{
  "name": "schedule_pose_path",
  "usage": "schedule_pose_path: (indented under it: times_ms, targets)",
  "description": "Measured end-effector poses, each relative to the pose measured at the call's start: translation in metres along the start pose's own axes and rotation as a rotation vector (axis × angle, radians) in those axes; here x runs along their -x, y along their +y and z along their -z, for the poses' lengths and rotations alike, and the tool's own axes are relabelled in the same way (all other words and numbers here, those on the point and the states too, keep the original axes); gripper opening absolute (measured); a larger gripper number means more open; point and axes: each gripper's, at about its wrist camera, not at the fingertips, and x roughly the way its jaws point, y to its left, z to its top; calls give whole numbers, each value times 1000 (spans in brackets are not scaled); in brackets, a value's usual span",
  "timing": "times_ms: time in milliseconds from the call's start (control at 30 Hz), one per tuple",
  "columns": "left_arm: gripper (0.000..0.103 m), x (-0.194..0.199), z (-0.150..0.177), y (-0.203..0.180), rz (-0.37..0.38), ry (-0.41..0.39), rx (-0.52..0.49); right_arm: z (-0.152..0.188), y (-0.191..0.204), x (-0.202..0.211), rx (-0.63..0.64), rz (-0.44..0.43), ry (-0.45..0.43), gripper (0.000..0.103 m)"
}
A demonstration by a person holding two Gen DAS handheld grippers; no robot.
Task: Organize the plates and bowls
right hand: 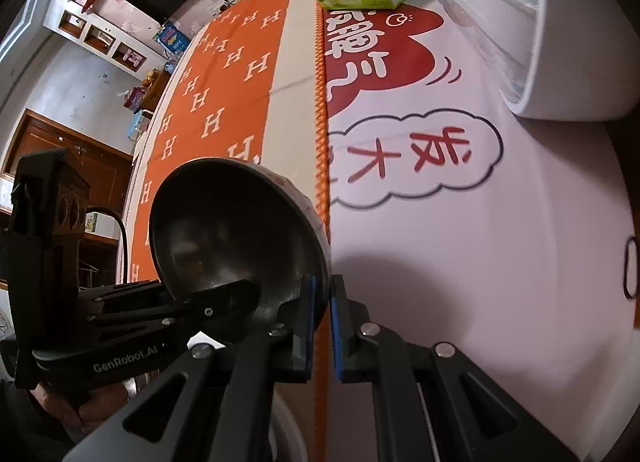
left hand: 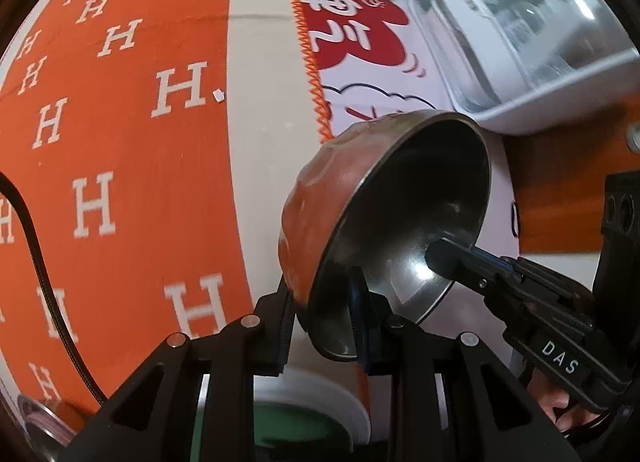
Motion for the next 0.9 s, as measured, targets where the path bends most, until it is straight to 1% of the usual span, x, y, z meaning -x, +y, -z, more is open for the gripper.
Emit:
schedule_pose_path:
  times_ms: [267,467,533,733,900]
  targets:
    - [23,36,43,-3,23,-42,-29,37,18,33,9,5,-30,7]
    - [24,52,72,-4,29,-75,-32,60,36,50,37,13,-43,7]
    - [24,61,86,-1,29,-90,-31,67,41,53,45,14,-46,7]
    - [24,74,111,8,37,-128,-9,86,63,60,97,20,-56,7]
    - [24,78,128,22,49,-133,16,100,83,61,144,29,-48,7]
